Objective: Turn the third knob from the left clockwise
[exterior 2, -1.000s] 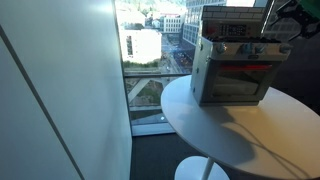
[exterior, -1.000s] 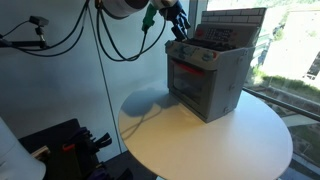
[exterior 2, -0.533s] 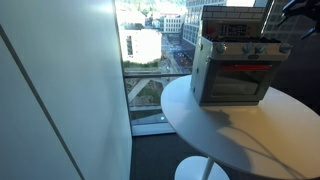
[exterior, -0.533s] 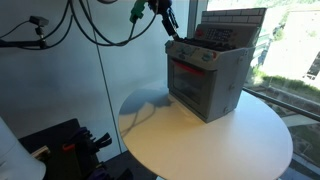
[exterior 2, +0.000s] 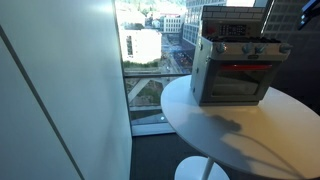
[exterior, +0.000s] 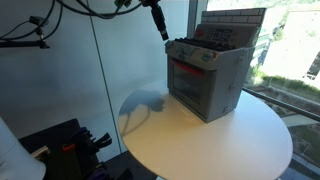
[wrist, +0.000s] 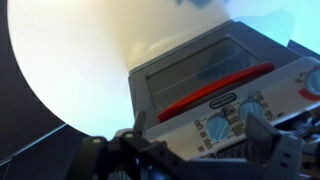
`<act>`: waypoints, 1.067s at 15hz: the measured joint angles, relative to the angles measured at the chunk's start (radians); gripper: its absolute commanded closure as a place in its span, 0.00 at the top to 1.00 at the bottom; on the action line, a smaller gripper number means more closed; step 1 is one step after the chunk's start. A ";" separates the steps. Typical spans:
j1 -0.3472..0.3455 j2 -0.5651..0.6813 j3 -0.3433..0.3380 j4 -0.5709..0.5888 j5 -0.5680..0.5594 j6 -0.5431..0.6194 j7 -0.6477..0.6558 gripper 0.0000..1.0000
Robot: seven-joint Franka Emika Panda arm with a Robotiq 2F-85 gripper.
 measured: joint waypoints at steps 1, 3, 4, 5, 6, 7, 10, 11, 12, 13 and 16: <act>-0.001 -0.012 0.000 0.000 0.000 -0.041 -0.019 1.00; -0.002 -0.035 0.001 0.000 0.000 -0.122 -0.057 1.00; -0.002 -0.045 0.002 0.000 0.000 -0.159 -0.076 1.00; -0.002 -0.055 0.002 0.000 0.000 -0.197 -0.096 1.00; -0.002 -0.065 0.003 -0.001 0.001 -0.234 -0.118 1.00; -0.002 -0.075 0.003 -0.001 0.002 -0.268 -0.138 1.00; -0.002 -0.105 0.005 -0.001 0.002 -0.365 -0.193 1.00; -0.002 -0.114 0.006 -0.001 0.002 -0.395 -0.208 1.00; -0.002 -0.125 0.006 -0.001 0.002 -0.428 -0.222 1.00; -0.002 -0.136 0.006 -0.001 0.002 -0.460 -0.236 1.00; -0.002 -0.173 0.008 -0.001 0.009 -0.550 -0.278 1.00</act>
